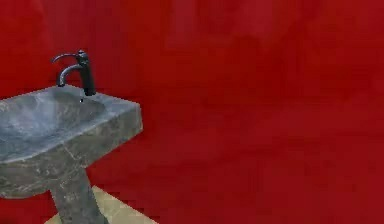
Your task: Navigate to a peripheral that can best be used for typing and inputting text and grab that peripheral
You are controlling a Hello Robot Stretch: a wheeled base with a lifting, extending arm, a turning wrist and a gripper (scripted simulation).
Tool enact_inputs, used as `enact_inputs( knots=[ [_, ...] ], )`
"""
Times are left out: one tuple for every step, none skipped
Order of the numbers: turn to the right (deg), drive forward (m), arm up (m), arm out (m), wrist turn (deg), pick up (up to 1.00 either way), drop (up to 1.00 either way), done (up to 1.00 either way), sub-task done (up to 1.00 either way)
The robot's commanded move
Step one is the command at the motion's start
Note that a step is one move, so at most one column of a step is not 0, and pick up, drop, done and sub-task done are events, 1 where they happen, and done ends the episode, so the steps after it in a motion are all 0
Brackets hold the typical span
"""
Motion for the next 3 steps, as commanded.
enact_inputs(
  knots=[
    [45.0,0.00,0.00,0.00,0.0,0.00,0.00,0.00,0.00],
    [45.0,0.00,0.00,0.00,0.0,0.00,0.00,0.00,0.00],
    [30.0,0.00,0.00,0.00,0.0,0.00,0.00,0.00,0.00]
  ],
)
